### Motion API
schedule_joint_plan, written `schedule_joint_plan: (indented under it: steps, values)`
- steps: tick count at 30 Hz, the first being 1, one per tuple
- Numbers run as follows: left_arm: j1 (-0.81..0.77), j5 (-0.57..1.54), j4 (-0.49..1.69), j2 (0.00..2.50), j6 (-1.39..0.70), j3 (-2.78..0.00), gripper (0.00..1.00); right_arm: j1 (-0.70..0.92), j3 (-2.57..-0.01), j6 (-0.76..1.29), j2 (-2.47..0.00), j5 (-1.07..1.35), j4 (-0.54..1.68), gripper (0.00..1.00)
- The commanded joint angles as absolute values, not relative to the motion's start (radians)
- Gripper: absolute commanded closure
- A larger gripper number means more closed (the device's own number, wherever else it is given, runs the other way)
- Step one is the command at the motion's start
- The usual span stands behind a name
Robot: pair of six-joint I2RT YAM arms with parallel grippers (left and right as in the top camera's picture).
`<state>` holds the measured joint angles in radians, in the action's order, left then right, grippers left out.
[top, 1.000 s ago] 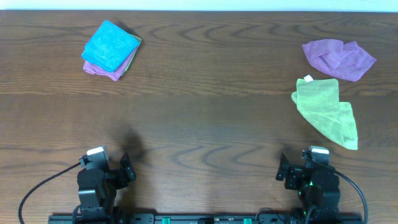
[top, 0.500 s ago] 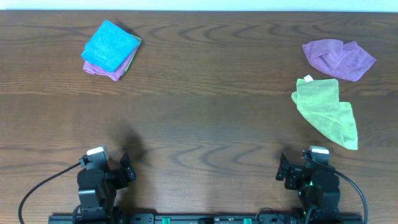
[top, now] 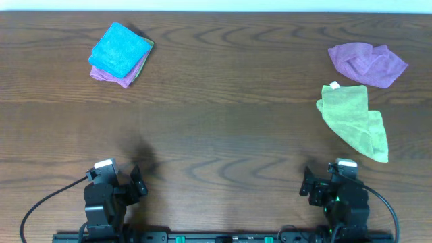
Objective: Fold the cloth
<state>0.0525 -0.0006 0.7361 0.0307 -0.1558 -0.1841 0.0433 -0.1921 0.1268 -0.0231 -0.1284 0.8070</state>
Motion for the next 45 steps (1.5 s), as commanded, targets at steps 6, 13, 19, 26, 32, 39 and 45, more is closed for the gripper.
schedule_joint_plan:
  steps: [6, 13, 19, 26, 32, 39, 45]
  values:
    - [0.058, -0.009, 0.743, 0.021, -0.142, -0.163, 0.05, 0.037, -0.181, 0.144, -0.01, -0.127, 0.807, 0.01]
    - [0.058, -0.009, 0.743, 0.022, -0.142, -0.163, 0.05, 0.037, -0.181, 0.144, -0.012, -0.127, 0.807, 0.01]
    - [0.058, -0.009, 0.743, 0.021, -0.142, -0.163, 0.05, 0.018, -0.223, 0.15, -0.06, -0.138, 0.765, 0.01]
    - [0.058, -0.009, 0.743, 0.021, -0.142, -0.163, 0.05, -0.083, -0.447, 0.213, -0.338, -0.147, 0.756, 0.01]
    - [0.058, -0.009, 0.743, 0.021, -0.142, -0.163, 0.05, -0.142, -0.697, 0.213, -0.643, -0.161, 0.76, 0.01]
    - [0.058, -0.009, 0.743, 0.021, -0.142, -0.163, 0.05, -0.163, -0.954, 0.216, -0.945, -0.174, 0.76, 0.01]
    - [0.058, -0.009, 0.743, 0.021, -0.142, -0.163, 0.05, -0.216, -1.145, 0.232, -1.195, -0.195, 0.754, 0.01]
